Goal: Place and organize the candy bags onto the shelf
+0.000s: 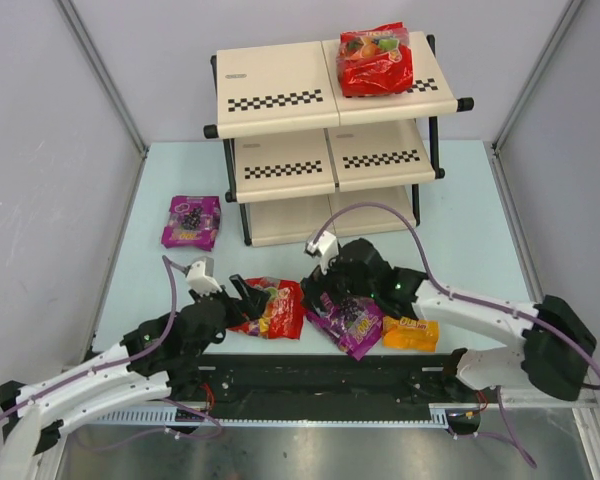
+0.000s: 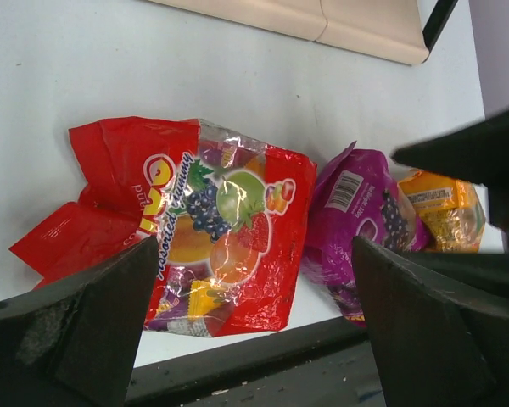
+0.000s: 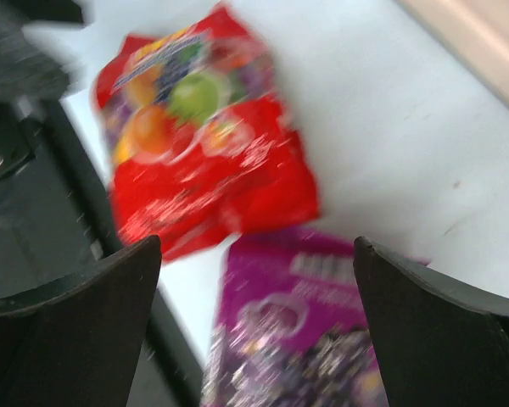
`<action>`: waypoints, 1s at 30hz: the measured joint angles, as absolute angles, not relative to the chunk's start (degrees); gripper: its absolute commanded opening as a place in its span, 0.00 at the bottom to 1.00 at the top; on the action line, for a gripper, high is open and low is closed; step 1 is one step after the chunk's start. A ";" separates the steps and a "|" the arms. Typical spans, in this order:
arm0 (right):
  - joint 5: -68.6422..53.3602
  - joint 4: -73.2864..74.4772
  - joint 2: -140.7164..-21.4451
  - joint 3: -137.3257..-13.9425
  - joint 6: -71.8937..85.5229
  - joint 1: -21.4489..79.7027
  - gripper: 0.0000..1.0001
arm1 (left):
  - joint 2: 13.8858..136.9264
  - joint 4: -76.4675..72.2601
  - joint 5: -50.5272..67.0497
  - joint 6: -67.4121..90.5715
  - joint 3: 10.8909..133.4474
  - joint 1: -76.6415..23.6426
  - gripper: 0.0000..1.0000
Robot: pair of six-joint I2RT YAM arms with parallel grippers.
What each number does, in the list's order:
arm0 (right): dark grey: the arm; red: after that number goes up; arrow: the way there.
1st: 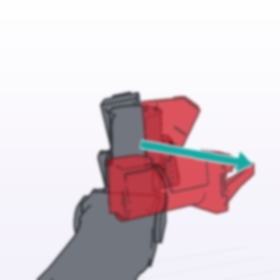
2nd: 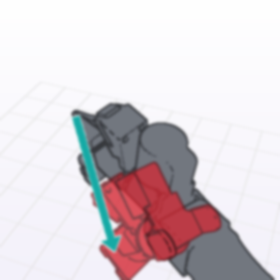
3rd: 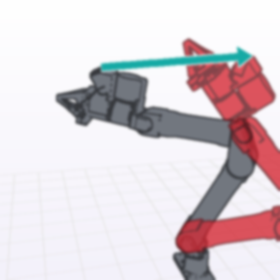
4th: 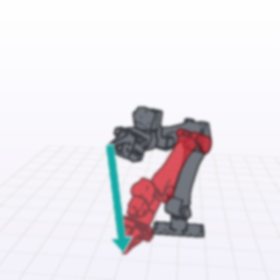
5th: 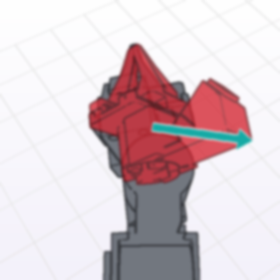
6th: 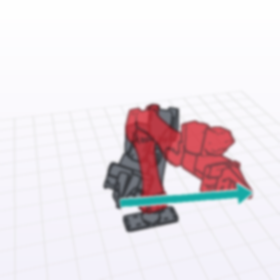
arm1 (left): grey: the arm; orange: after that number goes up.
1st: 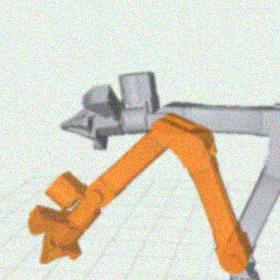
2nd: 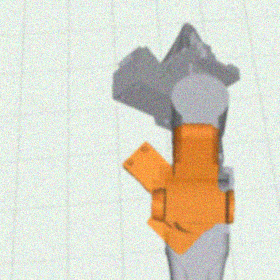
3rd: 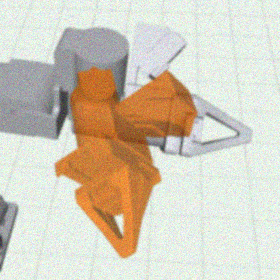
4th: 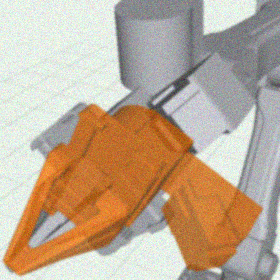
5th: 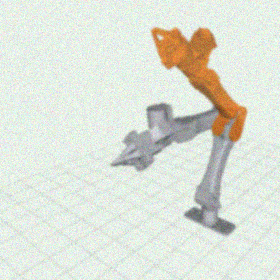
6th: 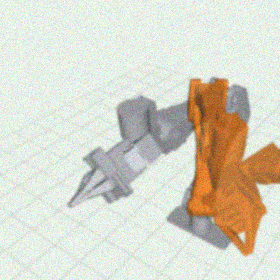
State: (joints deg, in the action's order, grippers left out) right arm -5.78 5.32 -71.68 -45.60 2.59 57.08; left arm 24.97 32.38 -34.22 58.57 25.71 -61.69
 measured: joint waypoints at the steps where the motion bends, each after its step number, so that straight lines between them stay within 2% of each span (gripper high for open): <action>1: -7.16 3.36 -73.21 -45.60 2.46 55.51 1.00 | 24.69 32.71 -34.54 59.05 25.74 -61.84 1.00; 6: -21.39 -6.96 -80.95 -46.22 2.48 45.28 1.00 | 23.18 34.00 -35.99 59.99 26.09 -61.93 1.00; 11: -32.14 -9.32 -87.72 -49.91 1.76 44.01 1.00 | 21.32 34.20 -37.01 60.03 26.15 -61.93 1.00; 19: -37.26 -9.85 -95.20 -53.60 0.80 47.03 0.98 | 19.97 35.73 -37.36 60.18 26.15 -61.93 1.00; 23: -37.08 -9.63 -99.48 -54.85 -0.10 48.36 0.93 | 19.09 36.86 -37.45 60.20 26.15 -61.93 1.00; 26: -36.25 -8.49 -101.80 -55.83 -1.08 48.99 0.66 | 18.39 37.60 -37.54 60.45 26.15 -61.93 1.00; 27: -35.79 -8.16 -102.21 -56.12 -1.37 49.10 0.49 | 18.17 37.82 -37.58 60.53 26.15 -61.93 1.00; 29: -34.79 -7.42 -102.32 -56.58 -1.56 49.32 0.32 | 17.63 38.13 -37.60 60.62 26.15 -61.93 1.00; 30: -34.50 -7.07 -102.32 -56.84 -1.72 49.41 0.16 | 17.39 38.30 -37.67 60.64 26.15 -61.93 1.00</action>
